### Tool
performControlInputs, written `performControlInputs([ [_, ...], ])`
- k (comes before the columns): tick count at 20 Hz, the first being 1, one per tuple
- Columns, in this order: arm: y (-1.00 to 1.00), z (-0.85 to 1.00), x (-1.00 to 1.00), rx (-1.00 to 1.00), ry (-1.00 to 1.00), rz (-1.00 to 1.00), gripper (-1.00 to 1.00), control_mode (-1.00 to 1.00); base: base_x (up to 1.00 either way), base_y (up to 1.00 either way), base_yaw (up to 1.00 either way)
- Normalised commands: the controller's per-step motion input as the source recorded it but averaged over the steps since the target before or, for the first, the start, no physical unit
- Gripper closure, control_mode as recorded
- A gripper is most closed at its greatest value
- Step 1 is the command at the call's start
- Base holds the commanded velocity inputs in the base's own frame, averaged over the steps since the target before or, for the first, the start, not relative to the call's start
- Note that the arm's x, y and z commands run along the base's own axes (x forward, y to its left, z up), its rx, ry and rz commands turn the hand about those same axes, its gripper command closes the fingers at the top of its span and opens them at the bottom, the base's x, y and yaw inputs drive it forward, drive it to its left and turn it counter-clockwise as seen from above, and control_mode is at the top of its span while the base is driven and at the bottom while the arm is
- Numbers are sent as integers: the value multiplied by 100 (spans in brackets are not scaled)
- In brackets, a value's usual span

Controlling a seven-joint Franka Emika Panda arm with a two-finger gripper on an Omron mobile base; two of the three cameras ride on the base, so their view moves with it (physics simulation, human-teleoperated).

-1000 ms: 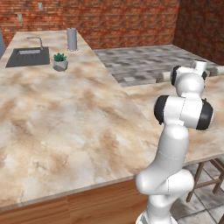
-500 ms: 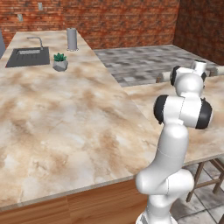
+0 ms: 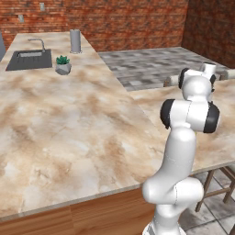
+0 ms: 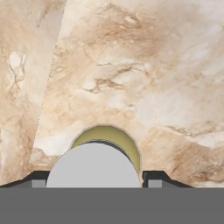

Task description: Place the drinks on the dining counter in a tight cluster.

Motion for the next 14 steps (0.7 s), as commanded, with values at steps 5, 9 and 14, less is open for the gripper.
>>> performControlInputs([
  [5, 0, -24, 0, 0, -1, 0, 100, -100, 0, 0, 0],
  [9, 0, 0, 0, 0, 0, 0, 100, -100, 0, 0, 0],
  [14, 0, 0, 0, 0, 0, 0, -100, -100, 0, 0, 0],
])
